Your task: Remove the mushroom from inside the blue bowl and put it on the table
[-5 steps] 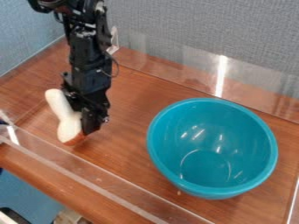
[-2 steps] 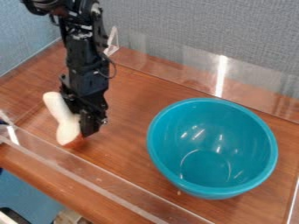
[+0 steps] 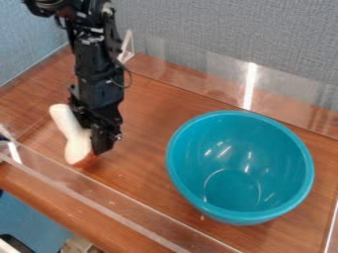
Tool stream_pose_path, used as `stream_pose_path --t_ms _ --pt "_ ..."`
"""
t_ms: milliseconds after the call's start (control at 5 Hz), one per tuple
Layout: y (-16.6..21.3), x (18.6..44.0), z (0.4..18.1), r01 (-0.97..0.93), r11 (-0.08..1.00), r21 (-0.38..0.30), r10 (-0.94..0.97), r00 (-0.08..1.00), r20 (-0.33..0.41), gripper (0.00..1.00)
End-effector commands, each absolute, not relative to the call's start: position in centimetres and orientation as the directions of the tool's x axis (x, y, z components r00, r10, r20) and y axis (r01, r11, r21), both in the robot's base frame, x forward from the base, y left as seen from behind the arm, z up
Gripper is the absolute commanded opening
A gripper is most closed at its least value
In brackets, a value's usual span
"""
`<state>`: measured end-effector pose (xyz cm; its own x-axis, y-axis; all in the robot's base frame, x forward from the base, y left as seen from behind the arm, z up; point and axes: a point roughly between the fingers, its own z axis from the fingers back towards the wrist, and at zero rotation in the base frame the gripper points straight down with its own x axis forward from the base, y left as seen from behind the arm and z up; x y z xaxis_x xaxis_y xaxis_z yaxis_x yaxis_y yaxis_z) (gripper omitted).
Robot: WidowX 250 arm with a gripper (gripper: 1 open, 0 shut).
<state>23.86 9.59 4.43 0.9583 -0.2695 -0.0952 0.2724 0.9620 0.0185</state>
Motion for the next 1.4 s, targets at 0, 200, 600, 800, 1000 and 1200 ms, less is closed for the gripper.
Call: stream_pose_path --t_ms 0,200,600,800,1000,1200 --pt "10.4 24.29 6.49 0.242 0.968 0.06 -0.241 0.97 -0.02 0.0" --pt "10.38 24.31 6.53 0.24 0.969 0.058 -0.24 0.971 -0.012 0.0" --pt "10.22 24.38 6.42 0.242 0.969 0.052 -0.243 0.97 0.001 0.0" --pt "10.2 24.29 6.16 0.239 0.97 0.046 -0.24 0.971 -0.001 1.0" --pt "10.17 24.07 6.77 0.233 0.971 0.045 -0.234 0.972 0.014 1.0" --pt "10.32 23.87 6.79 0.227 0.973 0.046 -0.228 0.974 0.013 1.0"
